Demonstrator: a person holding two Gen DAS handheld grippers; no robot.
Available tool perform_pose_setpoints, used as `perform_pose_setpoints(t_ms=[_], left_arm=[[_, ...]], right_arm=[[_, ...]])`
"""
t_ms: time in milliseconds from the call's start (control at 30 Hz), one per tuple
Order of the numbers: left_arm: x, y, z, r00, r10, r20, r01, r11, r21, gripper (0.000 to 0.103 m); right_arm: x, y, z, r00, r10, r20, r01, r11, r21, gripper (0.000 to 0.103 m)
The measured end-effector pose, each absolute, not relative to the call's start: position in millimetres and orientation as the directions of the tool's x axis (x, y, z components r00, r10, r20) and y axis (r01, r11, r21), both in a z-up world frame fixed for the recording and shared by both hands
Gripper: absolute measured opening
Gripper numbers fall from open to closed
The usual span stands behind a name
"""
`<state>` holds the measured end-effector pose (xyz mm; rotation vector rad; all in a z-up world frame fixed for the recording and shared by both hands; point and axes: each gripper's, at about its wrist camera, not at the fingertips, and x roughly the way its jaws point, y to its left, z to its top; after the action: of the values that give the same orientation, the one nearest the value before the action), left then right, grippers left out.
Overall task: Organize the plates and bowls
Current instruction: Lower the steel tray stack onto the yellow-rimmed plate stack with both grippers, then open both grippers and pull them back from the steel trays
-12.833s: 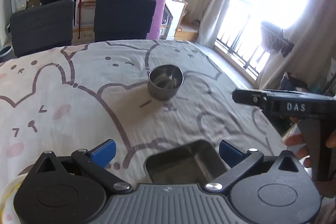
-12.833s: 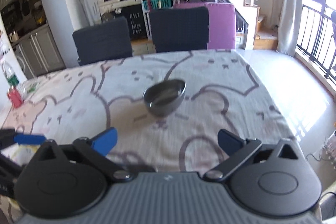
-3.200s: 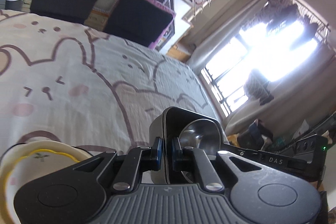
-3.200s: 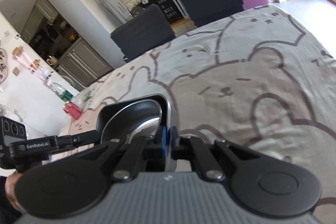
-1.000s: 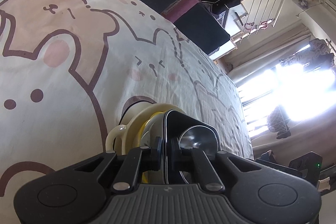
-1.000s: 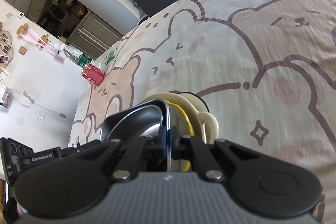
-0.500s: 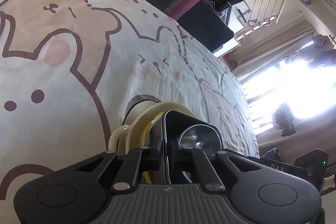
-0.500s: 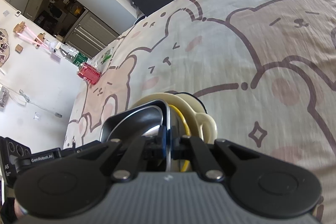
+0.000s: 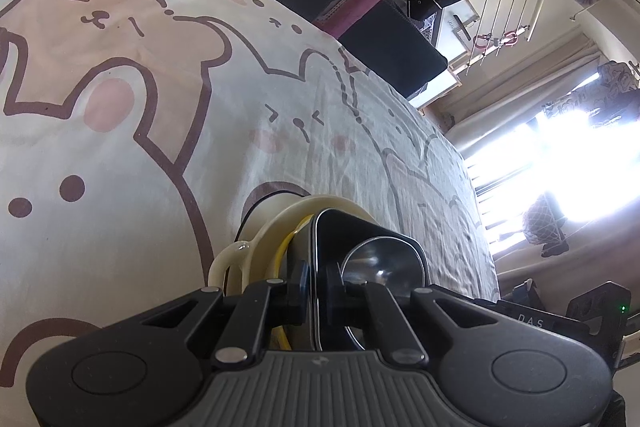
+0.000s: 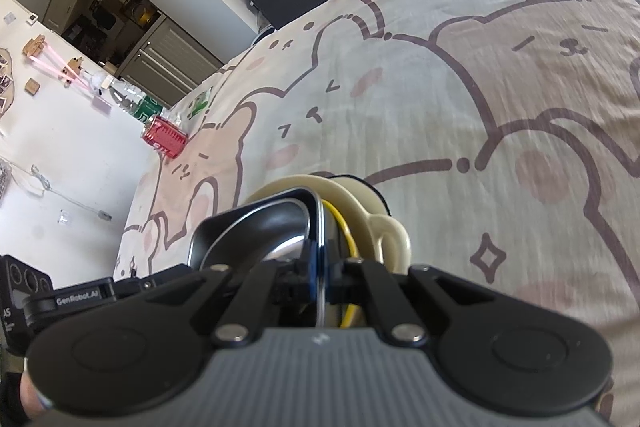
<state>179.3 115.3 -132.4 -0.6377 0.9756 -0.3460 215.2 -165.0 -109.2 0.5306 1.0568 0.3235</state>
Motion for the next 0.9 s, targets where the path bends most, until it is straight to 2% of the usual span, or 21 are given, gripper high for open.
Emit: perform_pose_setpoints(t_ms=[167,267,400,800,900], left_arm=[[179.2,114.0,-131.2,0.525,-0.531,-0.665,-0.006,0.779,-0.627,0.010],[178.4,114.2,-128.1,0.533,-0.512,-0.673,-0.007,0.793,-0.609,0.016],[176.8,115.4,-124.0,0.542,-0.502,-0.674,0.000,0.802,-0.597,0.024],[176.6,112.2,-123.2,0.529,-0.495,-0.689,0.003,0.813,-0.582,0.028],[175.2,112.3,-119.5,0.539,-0.481,-0.691,0.009,0.824,-0.567,0.037]], right_arm=[[215.4,-164.5,-109.1,0.462,0.494,-0.737,-0.004,0.832,0.555,0.005],[216.6,-163.9,-108.5,0.455,0.484,-0.748,-0.011,0.843,0.538,0.009],[215.6,-164.7,-105.5,0.463,0.481,-0.745,-0.025,0.847,0.531,0.010],[212.8,-168.1,-104.6,0.462,0.483,-0.743,-0.042,0.849,0.526,0.010],[211.2,-167.1,-101.2,0.472,0.483,-0.737,-0.062,0.853,0.519,0.011]])
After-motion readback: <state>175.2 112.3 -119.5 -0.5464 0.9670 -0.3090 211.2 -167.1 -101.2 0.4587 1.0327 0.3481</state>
